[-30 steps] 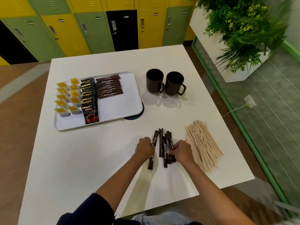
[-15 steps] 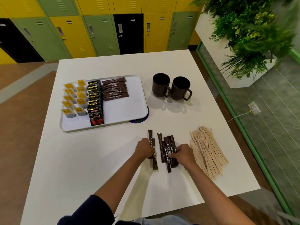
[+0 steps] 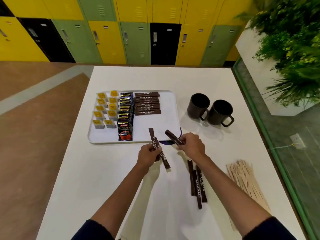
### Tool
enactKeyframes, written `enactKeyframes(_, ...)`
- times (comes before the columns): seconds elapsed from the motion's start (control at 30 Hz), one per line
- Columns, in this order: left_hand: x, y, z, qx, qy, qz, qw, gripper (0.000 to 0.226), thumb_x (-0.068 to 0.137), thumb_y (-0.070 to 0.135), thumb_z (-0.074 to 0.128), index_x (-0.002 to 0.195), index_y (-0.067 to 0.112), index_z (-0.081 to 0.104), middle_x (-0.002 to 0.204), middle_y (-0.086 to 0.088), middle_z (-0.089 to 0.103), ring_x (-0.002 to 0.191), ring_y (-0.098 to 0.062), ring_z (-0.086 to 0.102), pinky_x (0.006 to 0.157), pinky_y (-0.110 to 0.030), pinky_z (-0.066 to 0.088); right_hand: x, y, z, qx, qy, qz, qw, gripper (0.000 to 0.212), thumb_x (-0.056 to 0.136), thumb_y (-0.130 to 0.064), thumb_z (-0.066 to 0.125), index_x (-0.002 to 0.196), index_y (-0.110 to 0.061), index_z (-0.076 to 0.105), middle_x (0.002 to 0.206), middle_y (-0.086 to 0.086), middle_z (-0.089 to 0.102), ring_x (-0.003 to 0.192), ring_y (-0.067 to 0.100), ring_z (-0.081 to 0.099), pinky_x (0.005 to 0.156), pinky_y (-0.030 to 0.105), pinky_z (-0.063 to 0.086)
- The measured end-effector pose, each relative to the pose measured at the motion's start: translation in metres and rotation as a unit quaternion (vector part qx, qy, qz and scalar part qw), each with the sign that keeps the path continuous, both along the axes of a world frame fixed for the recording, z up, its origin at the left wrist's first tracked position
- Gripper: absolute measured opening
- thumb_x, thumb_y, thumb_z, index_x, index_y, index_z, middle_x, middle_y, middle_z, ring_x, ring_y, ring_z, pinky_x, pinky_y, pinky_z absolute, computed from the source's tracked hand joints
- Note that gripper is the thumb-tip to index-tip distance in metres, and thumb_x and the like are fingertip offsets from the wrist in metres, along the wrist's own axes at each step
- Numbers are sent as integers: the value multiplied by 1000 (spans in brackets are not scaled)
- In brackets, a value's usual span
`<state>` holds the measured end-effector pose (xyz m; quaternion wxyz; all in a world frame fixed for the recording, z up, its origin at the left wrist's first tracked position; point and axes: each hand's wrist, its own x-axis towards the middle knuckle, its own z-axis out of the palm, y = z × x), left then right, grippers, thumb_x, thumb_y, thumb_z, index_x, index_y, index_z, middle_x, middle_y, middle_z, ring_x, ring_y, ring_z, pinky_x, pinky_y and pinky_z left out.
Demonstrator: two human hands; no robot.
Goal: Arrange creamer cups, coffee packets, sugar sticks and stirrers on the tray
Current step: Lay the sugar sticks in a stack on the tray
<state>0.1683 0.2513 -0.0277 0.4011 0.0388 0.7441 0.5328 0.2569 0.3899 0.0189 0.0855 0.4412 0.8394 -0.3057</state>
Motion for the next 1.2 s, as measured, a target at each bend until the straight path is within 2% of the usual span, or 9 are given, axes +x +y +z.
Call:
enactKeyframes(0.23, -38, -9, -2, -2, 1, 83, 997, 12, 88, 10, 63, 77, 7, 59, 70, -7, 59, 61, -16, 58, 64, -29, 53, -101, 10, -5, 128, 3, 147, 981, 23, 80, -8, 67, 101, -16, 70, 103, 6, 69, 101, 28, 60, 83, 35, 43)
enactKeyframes(0.43, -58, -7, -6, -1, 12, 99, 995, 15, 88, 11, 62, 87, -4, 61, 73, -9, 60, 64, -15, 61, 69, -31, 57, -148, 13, -30, 182, 14, 217, 959, 23, 81, -2, 64, 98, -15, 70, 102, 6, 66, 100, 27, 57, 82, 35, 38)
enactKeyframes(0.5, -60, -6, -6, 6, 12, 104, 995, 12, 89, 10, 62, 84, -1, 59, 67, -5, 57, 60, -12, 59, 62, -24, 56, -154, 14, -36, 193, 20, 233, 953, 20, 82, -5, 65, 100, -14, 70, 104, 7, 64, 102, 27, 56, 81, 35, 38)
enactKeyframes(0.6, -64, -3, -5, 17, 13, 105, 994, 10, 89, 9, 61, 83, 3, 58, 63, 0, 54, 54, -5, 58, 52, -14, 51, -163, 16, -39, 204, 39, 246, 947, 26, 84, -11, 67, 110, -14, 67, 109, 8, 63, 105, 28, 54, 85, 37, 40)
enactKeyframes(0.67, -64, 0, -5, 26, 11, 108, 994, 9, 89, 8, 61, 82, 3, 58, 61, 1, 54, 52, -3, 58, 52, -14, 52, -165, 15, -40, 205, 56, 245, 946, 28, 85, -12, 65, 113, -12, 66, 109, 8, 62, 103, 28, 54, 83, 37, 42)
enactKeyframes(0.77, -65, 3, -5, 32, 8, 106, 994, 8, 89, 9, 61, 86, 1, 60, 64, 0, 56, 60, -10, 61, 56, -17, 55, -161, 16, -44, 193, 88, 229, 950, 31, 84, -13, 66, 115, -13, 65, 108, 7, 60, 101, 27, 54, 80, 36, 42)
enactKeyframes(0.9, -64, 5, -6, 29, 1, 107, 994, 9, 89, 9, 61, 87, 1, 59, 63, 0, 55, 59, -10, 60, 56, -18, 55, -148, 15, -53, 172, 121, 208, 955, 31, 81, -15, 70, 112, -14, 67, 101, 4, 59, 94, 25, 56, 72, 32, 40)
enactKeyframes(1.07, -62, 5, -7, 25, -9, 115, 993, 8, 89, 10, 62, 86, 2, 60, 69, -4, 61, 64, -15, 63, 67, -31, 58, -142, 10, -56, 162, 152, 213, 951, 29, 80, -14, 71, 108, -16, 66, 104, 3, 62, 99, 24, 56, 79, 36, 43)
enactKeyframes(1.2, -62, 3, -5, 24, -3, 117, 993, 10, 89, 10, 62, 88, 1, 60, 67, -3, 60, 63, -12, 62, 57, -20, 56, -142, 9, -56, 165, 158, 218, 949, 23, 80, -14, 71, 102, -18, 64, 100, -1, 61, 96, 21, 55, 78, 33, 42)
